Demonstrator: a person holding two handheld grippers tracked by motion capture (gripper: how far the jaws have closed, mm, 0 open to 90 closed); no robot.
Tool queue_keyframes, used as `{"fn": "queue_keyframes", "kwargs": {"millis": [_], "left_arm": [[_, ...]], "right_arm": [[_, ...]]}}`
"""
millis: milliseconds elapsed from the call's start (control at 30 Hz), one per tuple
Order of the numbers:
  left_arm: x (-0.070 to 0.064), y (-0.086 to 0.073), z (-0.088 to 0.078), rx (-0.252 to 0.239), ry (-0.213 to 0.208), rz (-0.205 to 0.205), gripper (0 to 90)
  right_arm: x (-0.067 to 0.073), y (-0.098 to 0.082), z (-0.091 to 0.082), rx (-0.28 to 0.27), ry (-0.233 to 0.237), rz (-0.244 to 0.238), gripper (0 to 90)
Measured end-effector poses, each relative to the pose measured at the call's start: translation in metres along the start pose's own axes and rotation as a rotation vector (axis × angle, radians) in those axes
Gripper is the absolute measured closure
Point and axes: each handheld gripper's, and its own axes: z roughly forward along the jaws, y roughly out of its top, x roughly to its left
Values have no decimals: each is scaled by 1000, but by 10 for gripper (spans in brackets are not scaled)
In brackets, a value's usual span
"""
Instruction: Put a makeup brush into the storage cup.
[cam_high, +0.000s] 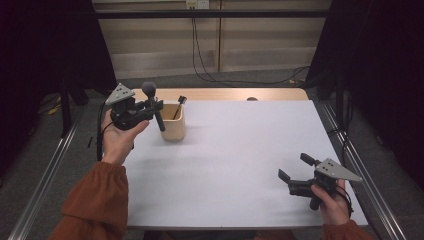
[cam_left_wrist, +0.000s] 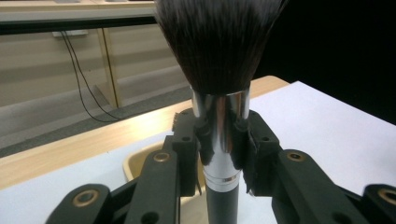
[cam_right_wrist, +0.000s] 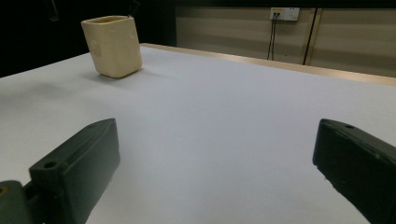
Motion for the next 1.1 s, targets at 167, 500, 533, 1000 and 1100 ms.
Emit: {"fn": "queue_keyframes", "kwargs": {"millis": [167, 500, 533, 1000, 1100], "left_arm": [[7, 5, 6, -7, 29, -3, 705], [17, 10, 21, -21, 59, -9, 704], [16, 11, 23, -19, 63, 3, 704], [19, 5, 48, -40, 88, 21, 704], [18, 3, 51, -38, 83, 19, 704]], "right_arm": [[-1, 0, -1, -4, 4, -9, 1], [-3, -1, -2, -5, 2, -9, 1], [-3, -2, -2, -5, 3, -11, 1], [-2, -2, -1, -1, 10, -17, 1], [-3, -2, -1, 0, 10, -15, 2]]}}
